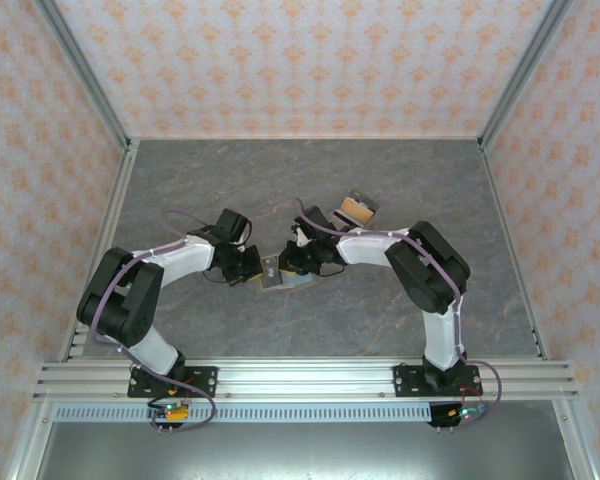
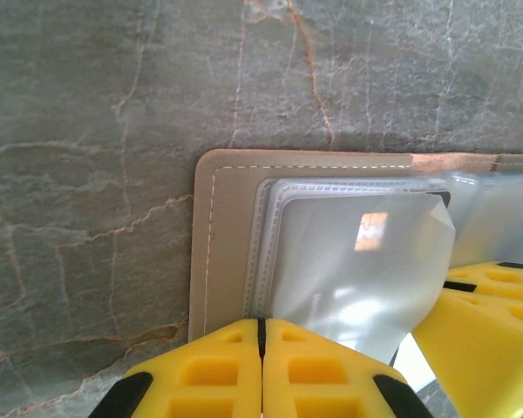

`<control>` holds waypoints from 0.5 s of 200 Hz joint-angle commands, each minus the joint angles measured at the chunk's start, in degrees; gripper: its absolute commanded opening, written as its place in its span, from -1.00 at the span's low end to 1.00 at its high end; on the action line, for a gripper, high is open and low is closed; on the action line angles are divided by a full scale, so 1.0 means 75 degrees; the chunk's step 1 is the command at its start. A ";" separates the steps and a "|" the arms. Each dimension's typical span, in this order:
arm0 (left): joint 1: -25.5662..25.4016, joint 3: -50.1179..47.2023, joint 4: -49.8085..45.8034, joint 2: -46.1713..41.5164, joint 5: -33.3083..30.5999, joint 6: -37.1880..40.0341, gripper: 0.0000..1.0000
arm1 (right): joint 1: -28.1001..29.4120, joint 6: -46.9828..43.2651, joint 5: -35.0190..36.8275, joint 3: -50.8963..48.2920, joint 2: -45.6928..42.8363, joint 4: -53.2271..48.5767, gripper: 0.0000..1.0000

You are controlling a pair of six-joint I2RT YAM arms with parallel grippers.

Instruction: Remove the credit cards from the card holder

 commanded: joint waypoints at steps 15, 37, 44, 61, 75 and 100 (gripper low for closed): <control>-0.0077 0.0018 -0.0180 0.0195 -0.0230 0.0144 -0.90 | 0.0088 0.0097 -0.0506 0.0153 0.0182 0.0401 -0.66; -0.0077 0.0022 -0.0174 0.0194 -0.0235 0.0144 -0.93 | 0.0088 0.0132 -0.0573 0.0123 0.0204 0.0487 -0.64; -0.0077 0.0029 -0.0175 0.0192 -0.0234 0.0141 -0.93 | 0.0087 0.0143 -0.0605 0.0121 0.0197 0.0516 -0.63; -0.0080 0.0011 -0.0174 0.0191 -0.0223 0.0132 -0.92 | 0.0087 0.0162 -0.0725 0.0109 0.0210 0.0623 -0.63; -0.0077 0.0023 -0.0177 0.0196 -0.0225 0.0132 -0.93 | 0.0085 0.0168 -0.0744 0.0109 0.0203 0.0675 -0.67; -0.0077 0.0042 -0.0220 0.0155 -0.0258 0.0149 -0.93 | 0.0087 0.0133 -0.0494 0.0076 0.0107 0.0561 -0.80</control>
